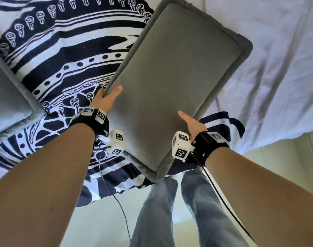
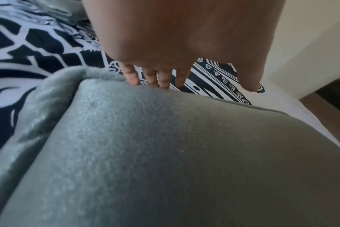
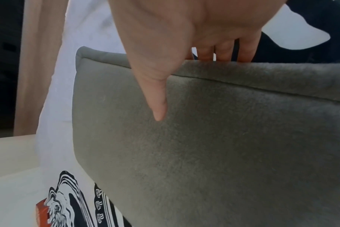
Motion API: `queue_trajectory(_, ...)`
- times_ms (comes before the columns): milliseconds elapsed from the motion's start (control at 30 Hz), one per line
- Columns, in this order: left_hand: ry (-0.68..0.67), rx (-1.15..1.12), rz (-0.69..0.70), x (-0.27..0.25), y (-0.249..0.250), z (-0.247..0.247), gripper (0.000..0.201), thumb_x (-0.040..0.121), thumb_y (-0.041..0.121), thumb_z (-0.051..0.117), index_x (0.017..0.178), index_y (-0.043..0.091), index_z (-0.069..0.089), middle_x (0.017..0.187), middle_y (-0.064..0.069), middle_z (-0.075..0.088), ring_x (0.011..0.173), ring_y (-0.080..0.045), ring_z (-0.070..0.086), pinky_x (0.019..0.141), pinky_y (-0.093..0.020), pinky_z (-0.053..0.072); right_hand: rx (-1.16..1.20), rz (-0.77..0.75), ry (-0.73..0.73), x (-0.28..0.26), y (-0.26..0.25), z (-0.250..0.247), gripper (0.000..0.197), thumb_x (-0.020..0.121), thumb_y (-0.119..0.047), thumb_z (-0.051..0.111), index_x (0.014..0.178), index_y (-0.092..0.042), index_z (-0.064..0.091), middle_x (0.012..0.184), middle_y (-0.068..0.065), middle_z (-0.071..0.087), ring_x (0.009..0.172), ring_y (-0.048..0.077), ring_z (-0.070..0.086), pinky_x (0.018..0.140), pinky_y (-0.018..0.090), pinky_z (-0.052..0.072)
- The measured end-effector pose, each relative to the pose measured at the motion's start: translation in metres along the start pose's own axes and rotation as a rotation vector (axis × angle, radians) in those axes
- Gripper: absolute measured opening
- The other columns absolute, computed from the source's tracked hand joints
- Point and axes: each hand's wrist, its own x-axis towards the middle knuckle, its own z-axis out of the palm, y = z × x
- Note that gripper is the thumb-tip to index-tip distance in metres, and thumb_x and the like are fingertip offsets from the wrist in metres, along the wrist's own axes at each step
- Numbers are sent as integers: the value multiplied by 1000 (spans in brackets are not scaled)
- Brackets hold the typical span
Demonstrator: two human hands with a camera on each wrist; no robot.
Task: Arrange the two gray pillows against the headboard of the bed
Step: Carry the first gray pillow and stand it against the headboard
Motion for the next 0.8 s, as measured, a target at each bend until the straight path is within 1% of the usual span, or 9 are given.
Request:
queue_trajectory(100,-45,53,-93,4,9,-11,116,55,91,55,143,15,48,142,-7,53,125,-28,53,105,-38,39,-41,-34,59,-9,-5,0,127,58,-55,89,157,-9,23,147,12,53,118,35,59,77,41,54)
queue_trajectory(167,-119,-39,-174,-4,18,-16,110,42,94,59,121,17,60,111,-3,61,91,-17,58,79,-26,45,-38,-83,114,-15,-11,-7,119,63,-48,90,155,-12,24,141,8,56,125,34,57,92,47,53)
queue_trajectory(200,-161,-61,-176,-12,22,-15,100,50,90,61,118,18,60,103,-5,59,81,-15,54,70,-24,42,-37,-97,113,-20,-14,-13,114,65,-45,89,154,-14,26,134,4,57,122,34,58,90,49,55)
queue_trajectory(267,-158,-42,-150,-25,22,-6,98,66,77,64,135,8,54,117,-11,61,94,-22,59,79,-27,42,-59,-75,107,-36,-16,-22,110,68,-45,88,155,-19,25,126,4,55,119,37,60,78,48,57)
queue_trajectory(400,-26,30,-26,-70,22,8,106,62,76,68,143,10,48,142,-13,54,125,-31,54,104,-37,41,-21,-119,95,-66,-23,-37,110,70,-39,88,156,-18,24,141,12,55,125,35,56,85,46,51)
queue_trajectory(500,41,-34,60,-112,32,4,96,52,75,74,127,16,62,126,-9,65,113,-32,62,100,-41,47,21,-169,19,-99,-33,-64,106,78,-32,84,159,-17,18,147,17,50,132,34,52,81,40,43)
queue_trajectory(600,35,-127,97,-150,40,-3,73,61,56,83,119,17,65,113,-6,68,101,-27,63,93,-36,48,115,-227,-22,-131,-46,-92,105,77,-26,85,159,-17,20,153,15,45,138,33,47,87,40,44)
queue_trajectory(700,19,-155,161,-190,59,-8,62,67,46,84,116,13,65,102,-5,65,96,-27,61,85,-31,44,185,-286,-42,-164,-64,-120,114,56,-34,96,152,-14,37,145,13,55,122,32,59,78,39,55)
queue_trajectory(800,21,-200,235,-228,91,-6,66,68,41,85,121,7,63,107,-9,64,92,-23,56,83,-30,41,253,-391,-54,-193,-87,-157,77,75,-22,87,139,-18,45,128,3,61,103,26,64,80,39,55)
